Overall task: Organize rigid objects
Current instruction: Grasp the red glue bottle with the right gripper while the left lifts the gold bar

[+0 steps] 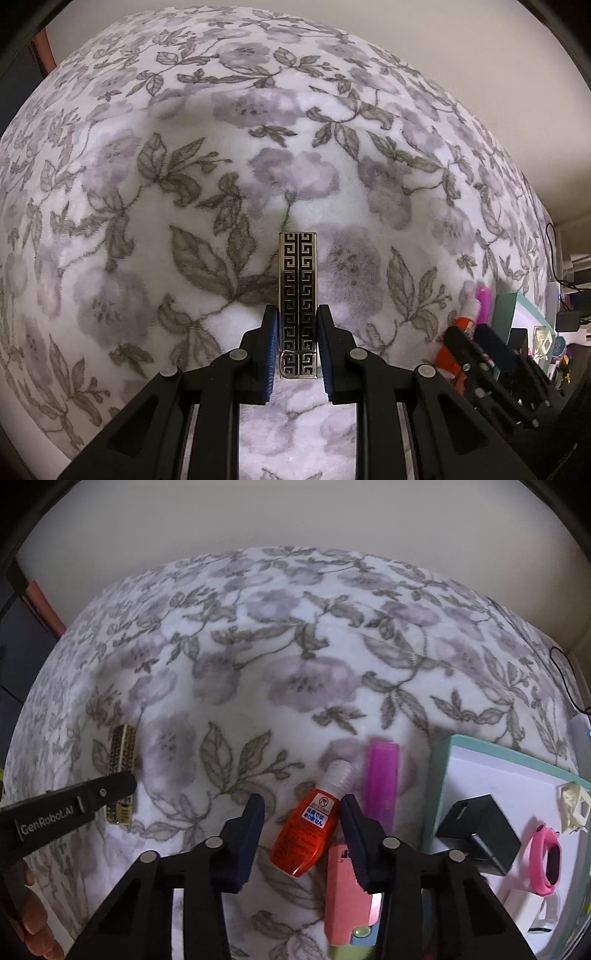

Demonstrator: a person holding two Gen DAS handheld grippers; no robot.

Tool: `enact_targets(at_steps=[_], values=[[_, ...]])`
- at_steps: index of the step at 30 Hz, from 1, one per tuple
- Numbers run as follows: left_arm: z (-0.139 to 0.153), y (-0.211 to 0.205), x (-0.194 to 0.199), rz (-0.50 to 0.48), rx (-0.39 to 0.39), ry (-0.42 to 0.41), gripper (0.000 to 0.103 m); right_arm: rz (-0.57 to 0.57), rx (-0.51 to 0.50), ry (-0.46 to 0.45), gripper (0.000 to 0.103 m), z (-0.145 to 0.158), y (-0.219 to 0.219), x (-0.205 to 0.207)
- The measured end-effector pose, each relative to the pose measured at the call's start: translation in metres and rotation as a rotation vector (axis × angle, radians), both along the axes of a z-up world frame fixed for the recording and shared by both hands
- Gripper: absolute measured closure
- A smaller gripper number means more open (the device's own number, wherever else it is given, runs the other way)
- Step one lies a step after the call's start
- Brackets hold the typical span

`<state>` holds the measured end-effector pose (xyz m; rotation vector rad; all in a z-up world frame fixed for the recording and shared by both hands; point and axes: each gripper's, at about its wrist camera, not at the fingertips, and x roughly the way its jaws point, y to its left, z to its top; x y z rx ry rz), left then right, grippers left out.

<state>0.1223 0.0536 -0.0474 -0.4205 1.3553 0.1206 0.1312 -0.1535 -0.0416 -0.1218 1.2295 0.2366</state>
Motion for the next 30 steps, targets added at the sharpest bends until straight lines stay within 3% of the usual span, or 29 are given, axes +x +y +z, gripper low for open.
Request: enact_targets(at_steps=[5, 18, 30], values=[[-0.003, -0.014, -0.003, 0.003, -0.010, 0.009, 0.082, 0.057, -0.034, 0.017, 0.074, -0.006, 0.016, -0.008], [-0.013, -0.023, -0.004, -0.008, -0.007, 0.010, 0.082, 0.087, -0.081, -0.003, 0.076, -0.005, 0.028, -0.025], [0.038, -0.034, -0.009, -0.039, 0.050, -0.113, 0.082, 0.063, -0.018, -0.091, 0.076, 0.044, 0.014, -0.038]])
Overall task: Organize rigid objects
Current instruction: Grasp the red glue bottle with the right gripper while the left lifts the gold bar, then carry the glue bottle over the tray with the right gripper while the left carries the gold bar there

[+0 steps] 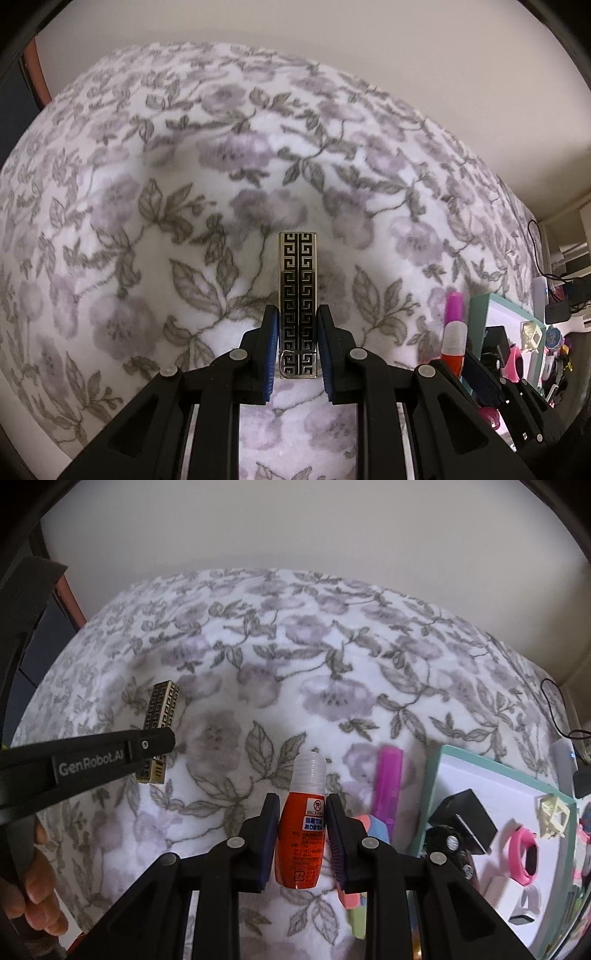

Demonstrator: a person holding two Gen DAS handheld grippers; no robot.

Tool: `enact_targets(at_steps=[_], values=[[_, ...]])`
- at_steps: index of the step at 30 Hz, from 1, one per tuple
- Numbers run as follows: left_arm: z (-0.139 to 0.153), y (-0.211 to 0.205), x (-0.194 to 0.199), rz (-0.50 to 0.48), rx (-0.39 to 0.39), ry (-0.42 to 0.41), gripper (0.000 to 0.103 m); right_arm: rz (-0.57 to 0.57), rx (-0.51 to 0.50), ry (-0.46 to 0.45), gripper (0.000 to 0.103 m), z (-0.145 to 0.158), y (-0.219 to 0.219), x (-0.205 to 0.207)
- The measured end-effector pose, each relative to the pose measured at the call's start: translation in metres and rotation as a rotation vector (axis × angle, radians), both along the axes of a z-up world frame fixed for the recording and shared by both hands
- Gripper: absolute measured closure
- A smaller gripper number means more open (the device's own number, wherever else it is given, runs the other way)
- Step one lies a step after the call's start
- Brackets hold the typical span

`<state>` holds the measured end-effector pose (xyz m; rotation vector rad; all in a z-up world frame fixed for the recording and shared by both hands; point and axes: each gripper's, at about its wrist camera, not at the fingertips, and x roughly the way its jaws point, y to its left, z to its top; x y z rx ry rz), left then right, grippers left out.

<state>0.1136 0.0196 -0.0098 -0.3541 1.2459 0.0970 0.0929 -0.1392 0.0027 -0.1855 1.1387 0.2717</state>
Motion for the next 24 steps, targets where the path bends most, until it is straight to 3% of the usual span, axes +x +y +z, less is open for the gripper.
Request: enact_targets(at_steps=[12, 18, 24], values=[[0.042, -0.045, -0.019, -0.111, -0.035, -0.107, 0.082, -0.156, 0.059, -0.054, 0.076, 0.038, -0.076, -0.019], [0.057, -0.095, -0.034, -0.228, -0.015, -0.147, 0.082, -0.243, 0.037, -0.062, 0.076, 0.046, -0.123, -0.030], [0.054, -0.145, -0.042, -0.342, -0.088, -0.135, 0.082, -0.338, 0.018, -0.041, 0.076, 0.044, -0.170, -0.035]])
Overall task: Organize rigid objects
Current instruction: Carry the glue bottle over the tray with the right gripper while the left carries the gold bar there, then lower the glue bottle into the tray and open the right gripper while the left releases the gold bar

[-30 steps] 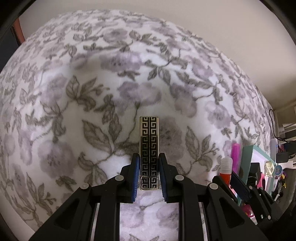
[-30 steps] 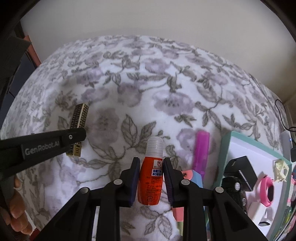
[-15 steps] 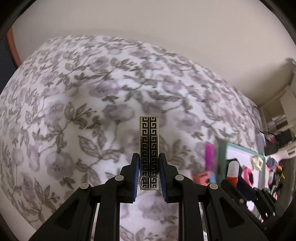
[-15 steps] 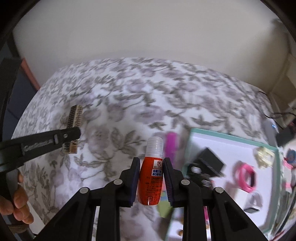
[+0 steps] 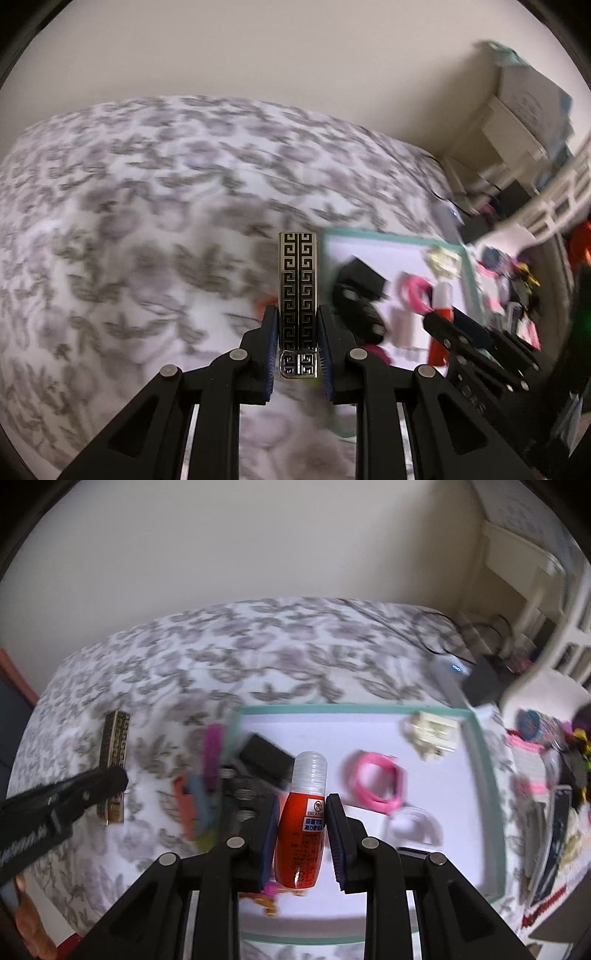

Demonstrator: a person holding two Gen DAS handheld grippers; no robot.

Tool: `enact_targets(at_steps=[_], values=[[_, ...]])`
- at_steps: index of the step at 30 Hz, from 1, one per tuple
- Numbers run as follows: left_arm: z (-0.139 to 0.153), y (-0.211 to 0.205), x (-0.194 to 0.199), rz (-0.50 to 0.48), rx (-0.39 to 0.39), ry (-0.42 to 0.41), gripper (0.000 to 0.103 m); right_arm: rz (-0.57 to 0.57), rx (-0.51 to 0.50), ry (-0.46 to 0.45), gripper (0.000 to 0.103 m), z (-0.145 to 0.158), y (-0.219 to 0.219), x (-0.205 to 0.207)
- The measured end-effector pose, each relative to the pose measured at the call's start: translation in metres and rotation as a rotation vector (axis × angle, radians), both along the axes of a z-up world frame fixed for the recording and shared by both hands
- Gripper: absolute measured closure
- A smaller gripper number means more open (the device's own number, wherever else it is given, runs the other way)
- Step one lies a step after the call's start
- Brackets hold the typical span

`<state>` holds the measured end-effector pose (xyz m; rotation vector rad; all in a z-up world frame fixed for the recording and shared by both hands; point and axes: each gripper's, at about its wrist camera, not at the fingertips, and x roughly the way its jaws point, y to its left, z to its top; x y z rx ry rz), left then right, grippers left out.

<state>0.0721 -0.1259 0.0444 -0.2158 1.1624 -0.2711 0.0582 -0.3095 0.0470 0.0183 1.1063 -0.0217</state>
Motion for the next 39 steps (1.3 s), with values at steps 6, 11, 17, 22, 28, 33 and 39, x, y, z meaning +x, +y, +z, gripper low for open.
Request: enact_targets(at_steps=[6, 11, 17, 22, 28, 33, 39], values=[[-0.003, -0.046, -0.004, -0.097, 0.003, 0.000, 0.082, -0.078, -0.018, 0.037, 0.075, -0.012, -0.036, 0.003], [-0.008, -0.079, -0.009, -0.159, -0.003, 0.009, 0.082, -0.094, -0.006, 0.054, 0.075, -0.018, -0.052, 0.004], [-0.017, -0.113, -0.014, -0.228, 0.040, 0.016, 0.082, -0.109, -0.005, 0.068, 0.075, -0.022, -0.065, 0.004], [-0.026, -0.122, -0.015, -0.237, 0.048, 0.040, 0.082, -0.113, -0.003, 0.081, 0.075, -0.026, -0.071, 0.004], [-0.033, -0.126, -0.015, -0.239, 0.063, 0.058, 0.082, -0.115, 0.000, 0.104, 0.075, -0.032, -0.072, 0.004], [-0.034, -0.126, -0.015, -0.234, 0.067, 0.060, 0.082, -0.113, 0.007, 0.111, 0.075, -0.034, -0.073, 0.005], [-0.028, -0.124, -0.015, -0.232, 0.065, 0.047, 0.082, -0.107, 0.012, 0.094, 0.075, -0.028, -0.072, 0.004]])
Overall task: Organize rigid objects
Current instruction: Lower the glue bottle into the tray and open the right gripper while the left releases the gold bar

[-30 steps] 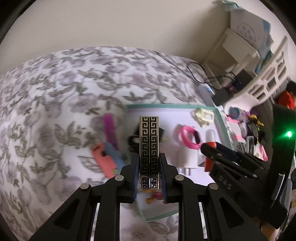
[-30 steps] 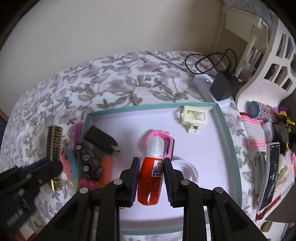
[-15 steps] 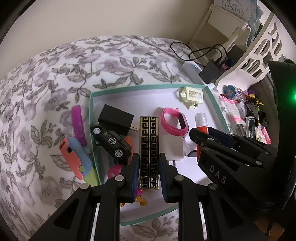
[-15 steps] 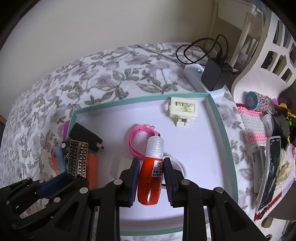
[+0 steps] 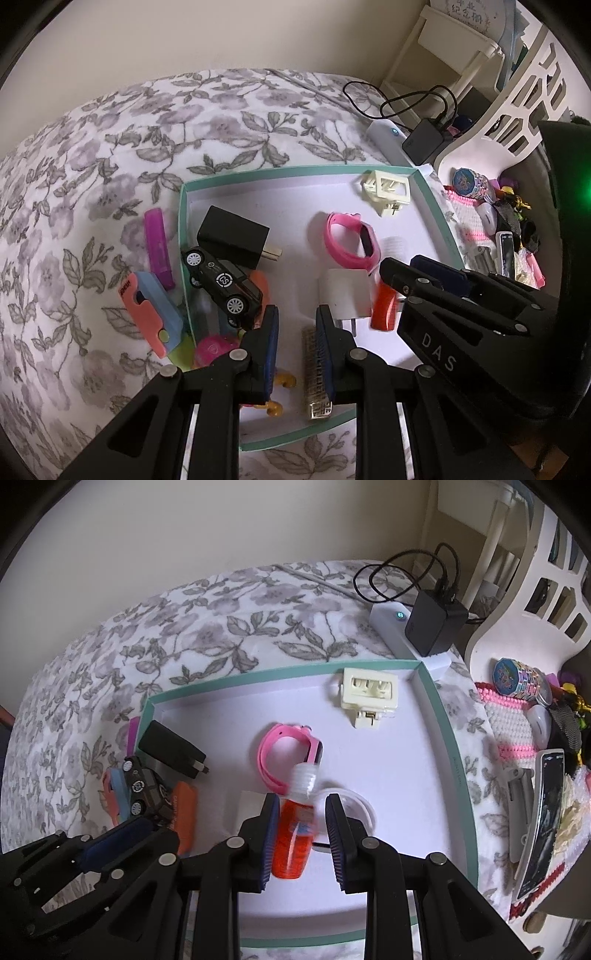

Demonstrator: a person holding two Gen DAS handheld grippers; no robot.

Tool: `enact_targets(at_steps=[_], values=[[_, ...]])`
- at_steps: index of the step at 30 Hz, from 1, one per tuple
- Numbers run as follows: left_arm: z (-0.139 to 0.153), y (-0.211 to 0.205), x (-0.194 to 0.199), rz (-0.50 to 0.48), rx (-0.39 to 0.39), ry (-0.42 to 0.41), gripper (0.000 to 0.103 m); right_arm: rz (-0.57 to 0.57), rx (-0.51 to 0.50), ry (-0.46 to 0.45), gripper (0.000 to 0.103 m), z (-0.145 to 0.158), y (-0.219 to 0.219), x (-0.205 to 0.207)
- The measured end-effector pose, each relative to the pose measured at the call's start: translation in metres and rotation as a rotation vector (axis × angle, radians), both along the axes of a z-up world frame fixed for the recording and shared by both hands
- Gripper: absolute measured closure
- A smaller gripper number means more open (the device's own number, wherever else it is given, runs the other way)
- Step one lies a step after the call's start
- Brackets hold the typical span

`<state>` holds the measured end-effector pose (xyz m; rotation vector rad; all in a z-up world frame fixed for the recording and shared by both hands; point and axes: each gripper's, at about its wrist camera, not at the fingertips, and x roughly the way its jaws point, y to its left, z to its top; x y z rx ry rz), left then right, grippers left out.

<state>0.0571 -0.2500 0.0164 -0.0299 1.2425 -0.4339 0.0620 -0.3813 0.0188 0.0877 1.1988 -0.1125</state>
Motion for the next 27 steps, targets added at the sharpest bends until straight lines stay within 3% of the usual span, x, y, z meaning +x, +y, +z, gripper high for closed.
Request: enact_targets(at_steps=[9, 22, 27], values=[[0.018, 0.014, 0.002, 0.042, -0.022, -0.033, 0.082, 0.011, 0.004, -0.064, 0.075, 0.020, 0.005, -0.003], [0.026, 0.068, 0.018, 0.223, 0.021, -0.058, 0.078, 0.059, -0.022, -0.076, 0.074, 0.020, 0.026, -0.001], [0.021, 0.094, 0.023, 0.314, 0.052, -0.043, 0.064, 0.068, -0.032, -0.085, 0.041, 0.020, 0.034, -0.001]])
